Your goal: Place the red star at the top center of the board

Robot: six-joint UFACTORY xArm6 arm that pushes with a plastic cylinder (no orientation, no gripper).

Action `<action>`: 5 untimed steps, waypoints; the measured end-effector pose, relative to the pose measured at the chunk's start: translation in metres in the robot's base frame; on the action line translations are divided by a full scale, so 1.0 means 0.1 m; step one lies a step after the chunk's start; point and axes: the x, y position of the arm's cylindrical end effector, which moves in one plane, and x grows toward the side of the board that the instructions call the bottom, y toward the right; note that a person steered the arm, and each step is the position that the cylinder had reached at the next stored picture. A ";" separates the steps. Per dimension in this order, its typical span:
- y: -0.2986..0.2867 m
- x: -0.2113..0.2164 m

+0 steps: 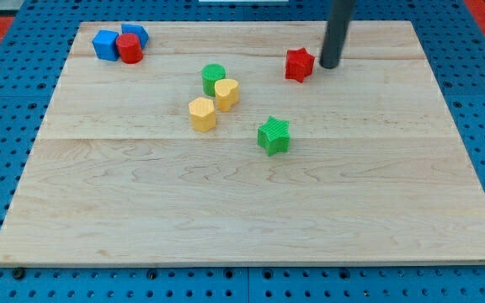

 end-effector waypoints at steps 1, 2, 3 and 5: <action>-0.29 -0.22; 0.50 0.01; 0.08 0.32; -0.97 -0.13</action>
